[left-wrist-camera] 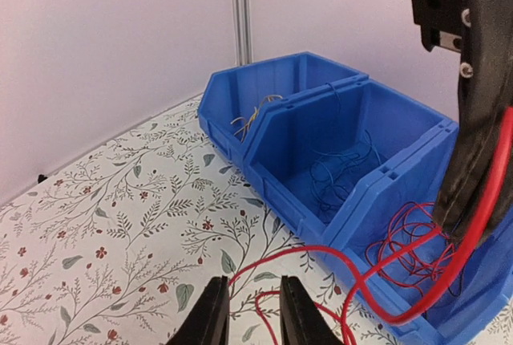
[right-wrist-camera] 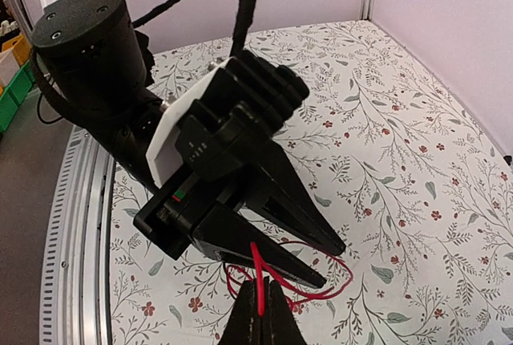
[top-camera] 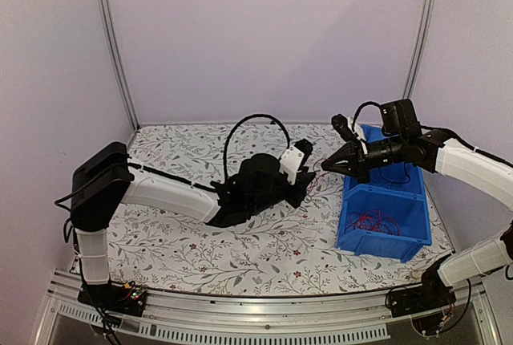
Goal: Untangle the cables
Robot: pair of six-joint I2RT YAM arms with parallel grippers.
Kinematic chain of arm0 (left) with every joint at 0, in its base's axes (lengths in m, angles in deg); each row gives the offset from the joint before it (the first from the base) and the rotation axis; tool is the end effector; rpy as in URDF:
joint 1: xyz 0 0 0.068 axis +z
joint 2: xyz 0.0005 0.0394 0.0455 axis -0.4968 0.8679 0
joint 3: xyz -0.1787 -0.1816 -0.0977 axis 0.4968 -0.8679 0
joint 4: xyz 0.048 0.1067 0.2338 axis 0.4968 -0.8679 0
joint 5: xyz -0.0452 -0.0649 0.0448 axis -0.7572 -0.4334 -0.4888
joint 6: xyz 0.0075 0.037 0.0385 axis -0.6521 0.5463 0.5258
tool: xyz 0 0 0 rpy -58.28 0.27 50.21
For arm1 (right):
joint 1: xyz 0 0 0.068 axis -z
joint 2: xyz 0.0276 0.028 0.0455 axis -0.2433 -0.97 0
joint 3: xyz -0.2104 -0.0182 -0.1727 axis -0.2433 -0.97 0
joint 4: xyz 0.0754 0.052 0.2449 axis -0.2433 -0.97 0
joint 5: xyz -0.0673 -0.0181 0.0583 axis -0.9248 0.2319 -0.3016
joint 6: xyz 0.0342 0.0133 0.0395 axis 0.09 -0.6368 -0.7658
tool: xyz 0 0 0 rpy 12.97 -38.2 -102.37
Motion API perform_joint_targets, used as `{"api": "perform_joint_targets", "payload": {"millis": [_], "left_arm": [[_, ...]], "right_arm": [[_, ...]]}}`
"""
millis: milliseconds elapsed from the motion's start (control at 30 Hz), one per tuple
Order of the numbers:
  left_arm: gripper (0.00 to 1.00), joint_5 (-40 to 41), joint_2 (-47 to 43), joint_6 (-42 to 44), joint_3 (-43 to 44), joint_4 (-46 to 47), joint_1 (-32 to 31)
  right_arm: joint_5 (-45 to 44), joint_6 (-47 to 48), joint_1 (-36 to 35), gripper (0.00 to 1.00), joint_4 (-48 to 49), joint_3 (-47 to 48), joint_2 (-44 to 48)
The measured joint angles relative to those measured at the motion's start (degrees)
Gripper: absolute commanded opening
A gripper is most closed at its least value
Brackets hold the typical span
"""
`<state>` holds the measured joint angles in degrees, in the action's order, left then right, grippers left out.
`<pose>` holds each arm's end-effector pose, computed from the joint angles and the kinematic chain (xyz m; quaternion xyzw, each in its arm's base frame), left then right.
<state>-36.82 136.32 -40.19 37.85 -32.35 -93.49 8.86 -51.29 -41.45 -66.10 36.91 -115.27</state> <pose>0.2097 -0.4019 0.2037 0.2999 0.7116 -0.2626 0.5786 0.2372 0.1513 0.2985 -0.5285 0.6568 0.3479 0.4101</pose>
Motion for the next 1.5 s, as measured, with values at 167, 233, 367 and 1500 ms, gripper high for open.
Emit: {"api": "perform_joint_targets", "payload": {"millis": [167, 233, 367, 1500], "left_arm": [[0.35, -1.11, 0.04, -0.44, 0.13, 2.23, 0.52], [0.37, -1.66, 0.09, -0.74, 0.50, 2.69, 0.66], [0.39, -2.16, 0.09, -1.75, 0.81, 2.95, 0.66], [0.25, -6.84, -2.62, -7.48, 3.69, -0.44, 2.36]], "right_arm": [[0.20, 0.02, 0.00, 0.00, 0.00, -0.13, 0.00], [0.22, 0.02, 0.00, 0.00, 0.00, -0.26, 0.00], [0.17, 0.02, 0.02, 0.00, 0.02, -0.42, 0.00], [0.37, 0.61, 0.02, 0.00, 0.39, -0.55, 0.00]]}}
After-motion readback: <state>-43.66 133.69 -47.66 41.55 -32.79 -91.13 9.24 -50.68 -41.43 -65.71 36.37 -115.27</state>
